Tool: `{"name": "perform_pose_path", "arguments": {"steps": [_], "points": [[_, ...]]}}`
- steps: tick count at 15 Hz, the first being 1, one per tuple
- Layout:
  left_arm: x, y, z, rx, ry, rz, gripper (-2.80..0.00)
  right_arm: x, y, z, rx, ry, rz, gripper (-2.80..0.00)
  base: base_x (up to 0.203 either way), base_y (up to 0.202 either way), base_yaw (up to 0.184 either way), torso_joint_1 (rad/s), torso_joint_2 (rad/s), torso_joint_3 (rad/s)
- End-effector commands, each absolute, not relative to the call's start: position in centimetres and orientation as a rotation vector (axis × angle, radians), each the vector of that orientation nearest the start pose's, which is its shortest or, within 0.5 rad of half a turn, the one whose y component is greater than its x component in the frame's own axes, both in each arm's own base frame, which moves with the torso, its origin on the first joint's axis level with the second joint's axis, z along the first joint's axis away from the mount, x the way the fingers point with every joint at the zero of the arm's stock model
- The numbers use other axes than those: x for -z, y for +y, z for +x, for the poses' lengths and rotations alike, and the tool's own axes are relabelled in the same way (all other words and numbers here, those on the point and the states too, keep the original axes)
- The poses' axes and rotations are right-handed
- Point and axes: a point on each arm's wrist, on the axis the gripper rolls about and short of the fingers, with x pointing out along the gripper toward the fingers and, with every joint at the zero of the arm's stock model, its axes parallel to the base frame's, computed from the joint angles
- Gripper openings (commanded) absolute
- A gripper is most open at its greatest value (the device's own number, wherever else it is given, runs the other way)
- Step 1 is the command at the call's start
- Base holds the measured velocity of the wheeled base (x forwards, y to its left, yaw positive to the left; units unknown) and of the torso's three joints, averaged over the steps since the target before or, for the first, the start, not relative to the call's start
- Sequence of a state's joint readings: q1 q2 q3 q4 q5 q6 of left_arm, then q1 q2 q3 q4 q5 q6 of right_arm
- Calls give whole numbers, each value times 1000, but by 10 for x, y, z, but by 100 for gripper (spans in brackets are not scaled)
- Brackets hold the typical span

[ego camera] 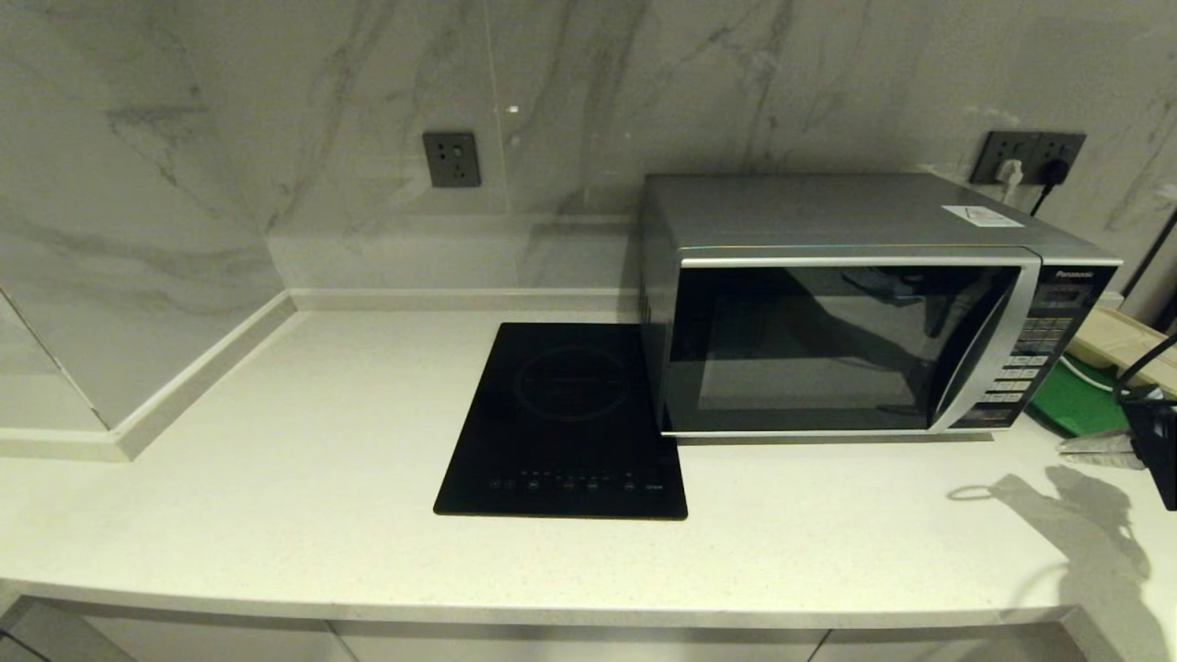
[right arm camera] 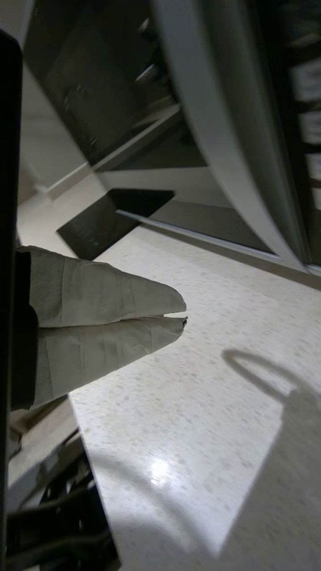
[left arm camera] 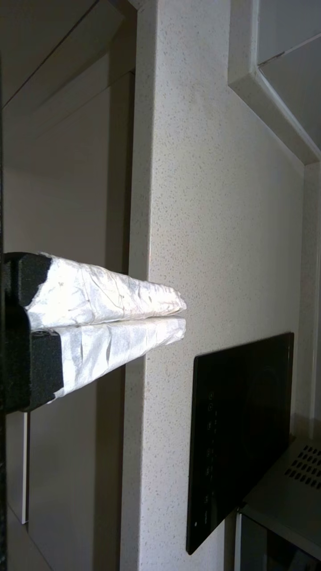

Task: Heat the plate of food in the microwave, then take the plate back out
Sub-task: Open the microwave oven

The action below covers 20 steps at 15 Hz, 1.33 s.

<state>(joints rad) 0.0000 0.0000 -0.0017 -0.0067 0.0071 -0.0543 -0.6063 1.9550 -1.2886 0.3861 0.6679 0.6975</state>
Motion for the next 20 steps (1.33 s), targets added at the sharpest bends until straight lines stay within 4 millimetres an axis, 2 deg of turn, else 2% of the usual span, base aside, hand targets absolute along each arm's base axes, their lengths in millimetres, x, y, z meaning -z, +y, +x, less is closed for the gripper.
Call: {"name": "perform_pose_path", "arguments": {"steps": [1,4,9,12,17,20], "points": [[-77,0,-23,-7,-9,-55,-280,-116,-204,298,271,897,1373,-280,0,0,0,0,0,0],[-77,0,-23,-7,-9,-55,-280,-97,-221,313,240,906,1461,-280,0,0,0,0,0,0],[-77,0,-23,-7,-9,-55,-280,-89,-239,337,92,883,1555,-280,0,0,0,0,0,0],[-77,0,-23,-7,-9,-55,-280,-73,-251,351,73,885,1582,-280,0,0,0,0,0,0],[-77,0,-23,-7,-9,-55,-280,-60,-263,372,61,870,1572,-280,0,0,0,0,0,0],[-77,0,-23,-7,-9,-55,-280,-63,-257,385,49,897,1574,-280,0,0,0,0,0,0]]}}
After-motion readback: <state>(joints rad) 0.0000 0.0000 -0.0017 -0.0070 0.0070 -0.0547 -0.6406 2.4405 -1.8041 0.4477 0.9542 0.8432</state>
